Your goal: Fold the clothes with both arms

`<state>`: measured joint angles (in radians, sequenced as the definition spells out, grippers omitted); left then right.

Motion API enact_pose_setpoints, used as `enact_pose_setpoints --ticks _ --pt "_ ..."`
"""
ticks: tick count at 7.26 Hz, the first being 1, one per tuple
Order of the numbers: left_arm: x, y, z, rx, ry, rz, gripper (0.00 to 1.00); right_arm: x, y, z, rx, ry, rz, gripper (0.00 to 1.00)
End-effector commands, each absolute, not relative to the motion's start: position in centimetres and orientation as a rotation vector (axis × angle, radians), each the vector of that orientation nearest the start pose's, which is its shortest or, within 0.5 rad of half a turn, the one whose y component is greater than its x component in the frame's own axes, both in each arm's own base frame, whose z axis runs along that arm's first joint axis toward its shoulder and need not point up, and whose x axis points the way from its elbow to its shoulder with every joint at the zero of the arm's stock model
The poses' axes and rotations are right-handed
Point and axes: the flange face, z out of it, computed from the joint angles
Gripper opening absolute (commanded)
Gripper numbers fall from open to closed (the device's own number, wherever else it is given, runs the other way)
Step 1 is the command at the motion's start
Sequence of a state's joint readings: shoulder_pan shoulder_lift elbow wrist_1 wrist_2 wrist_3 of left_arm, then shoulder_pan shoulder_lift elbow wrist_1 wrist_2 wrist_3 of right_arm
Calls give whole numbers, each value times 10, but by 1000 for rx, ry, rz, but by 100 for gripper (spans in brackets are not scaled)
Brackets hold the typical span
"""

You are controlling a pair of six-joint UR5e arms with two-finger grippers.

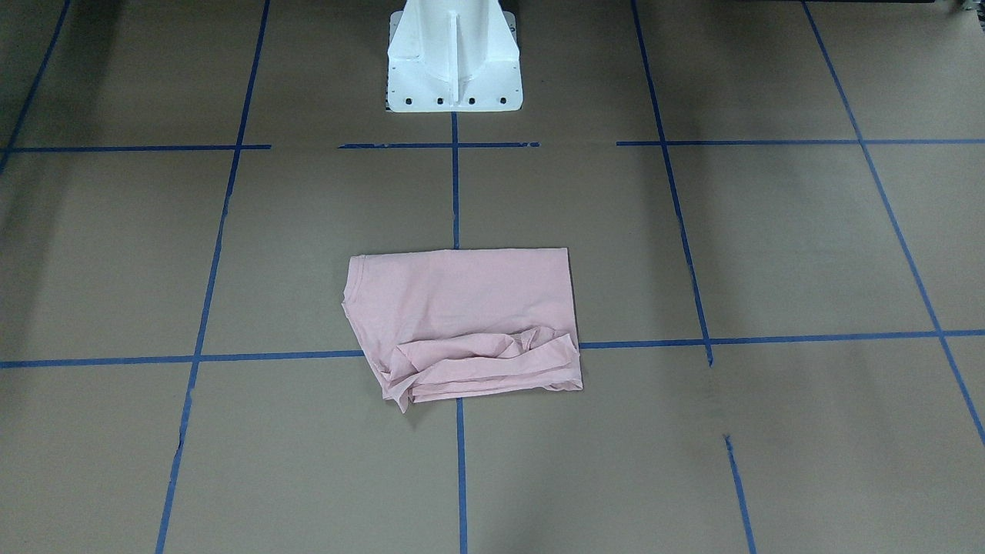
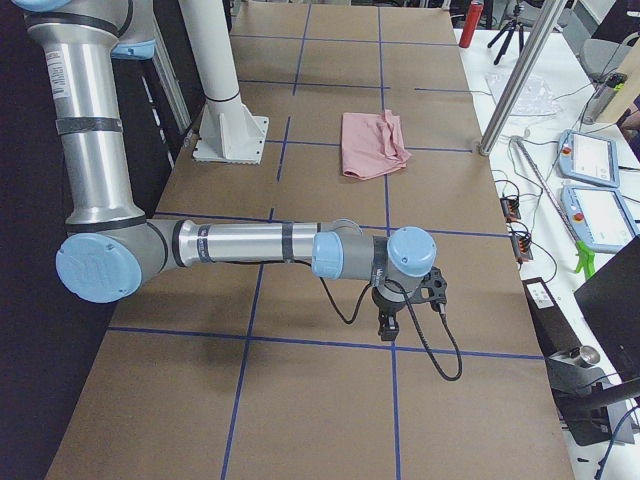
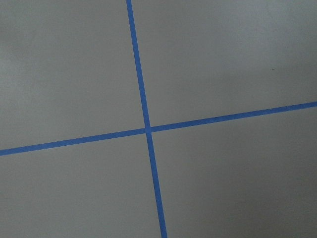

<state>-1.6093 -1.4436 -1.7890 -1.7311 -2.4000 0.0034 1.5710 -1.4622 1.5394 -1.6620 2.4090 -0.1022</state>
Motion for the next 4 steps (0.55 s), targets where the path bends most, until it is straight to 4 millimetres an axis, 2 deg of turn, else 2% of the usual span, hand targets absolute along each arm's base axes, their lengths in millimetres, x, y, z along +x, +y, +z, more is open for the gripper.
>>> enact_pose_setpoints --ticks 1,2,3,4 --pt "-77 -452 585 262 816 76 100 60 -536 591 96 -832 -120 100" --pt "-79 -442 592 248 824 67 100 59 -535 597 83 -832 -118 100" --pt "-79 -425 599 233 820 58 100 58 -535 595 88 -836 -119 100" --pt "-78 -423 604 220 817 54 100 60 -534 598 85 -832 -115 100"
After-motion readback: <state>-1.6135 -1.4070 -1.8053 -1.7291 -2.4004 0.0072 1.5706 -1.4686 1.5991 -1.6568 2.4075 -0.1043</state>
